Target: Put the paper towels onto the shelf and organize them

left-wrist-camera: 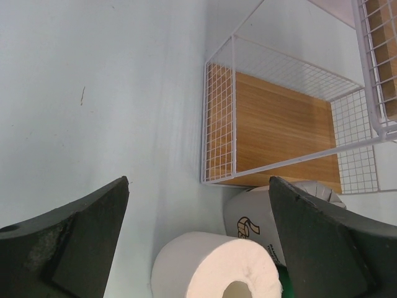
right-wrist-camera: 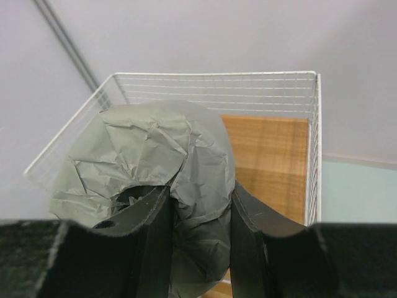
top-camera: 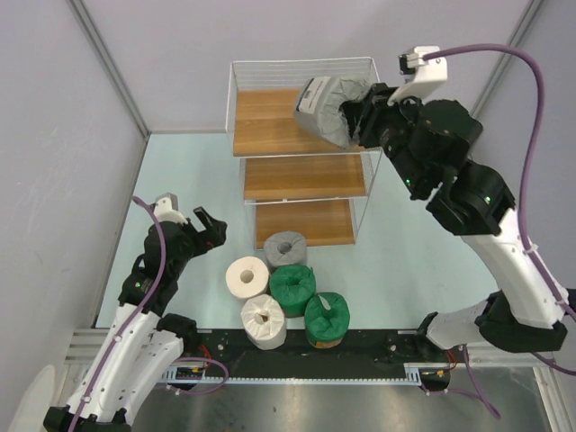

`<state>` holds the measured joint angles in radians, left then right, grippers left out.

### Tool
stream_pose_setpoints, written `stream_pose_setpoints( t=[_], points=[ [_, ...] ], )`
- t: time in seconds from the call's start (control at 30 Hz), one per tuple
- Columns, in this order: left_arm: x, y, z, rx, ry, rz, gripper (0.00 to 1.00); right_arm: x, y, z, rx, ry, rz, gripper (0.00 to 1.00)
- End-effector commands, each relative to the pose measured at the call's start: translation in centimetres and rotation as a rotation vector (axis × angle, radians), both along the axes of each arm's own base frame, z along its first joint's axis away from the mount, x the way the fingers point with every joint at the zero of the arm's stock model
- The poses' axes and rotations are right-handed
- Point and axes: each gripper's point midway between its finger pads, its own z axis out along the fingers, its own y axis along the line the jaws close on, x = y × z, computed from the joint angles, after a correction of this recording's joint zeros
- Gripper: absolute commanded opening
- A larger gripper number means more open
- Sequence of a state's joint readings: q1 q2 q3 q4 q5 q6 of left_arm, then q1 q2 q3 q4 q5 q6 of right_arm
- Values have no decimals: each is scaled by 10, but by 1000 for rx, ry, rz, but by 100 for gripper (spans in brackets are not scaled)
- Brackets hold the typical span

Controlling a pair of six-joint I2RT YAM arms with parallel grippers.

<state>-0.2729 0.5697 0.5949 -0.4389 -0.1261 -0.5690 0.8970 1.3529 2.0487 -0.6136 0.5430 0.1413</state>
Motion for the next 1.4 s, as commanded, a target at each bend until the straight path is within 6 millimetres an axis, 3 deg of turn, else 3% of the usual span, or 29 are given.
stream_pose_setpoints(
  t=[0.0, 0.07, 0.13, 0.2, 0.23, 0.4, 0.73, 0.77, 0.9, 1.0, 1.37],
  points=[
    [-3, -4, 11, -26, -15, -16, 100, 18, -7, 30, 50, -65, -23, 38],
    [-3, -4, 10, -27, -13, -14, 100, 21, -3, 36, 63, -64, 10, 38],
    [-4, -4, 9, -24, -9, -14, 100, 29, 16, 26, 24, -40, 52, 38],
    [-4, -4, 10, -25, -10, -16, 100, 25, 23, 37, 22, -59, 87, 38],
    [-4, -4, 10, -26, -10, -14, 100, 31, 34, 28, -1, -38, 101, 38],
    [-6, -4, 7, -27, -1, -17, 100, 27, 51, 29, -19, -48, 170, 39],
    [-7, -6, 3, -36, 8, -23, 100, 38, 72, -4, -107, 19, 212, 41],
    [-7, -6, 2, -35, 9, -21, 100, 38, 73, -5, -107, 19, 213, 42],
    [-9, -6, -2, -38, 17, -22, 100, 41, 76, -4, -92, 15, 216, 64],
    [-10, -6, -6, -41, 24, -21, 100, 43, 81, -4, -89, 12, 228, 71],
    [-12, -6, -10, -47, 28, -22, 100, 53, 87, 5, -54, -25, 223, 78]
  ],
)
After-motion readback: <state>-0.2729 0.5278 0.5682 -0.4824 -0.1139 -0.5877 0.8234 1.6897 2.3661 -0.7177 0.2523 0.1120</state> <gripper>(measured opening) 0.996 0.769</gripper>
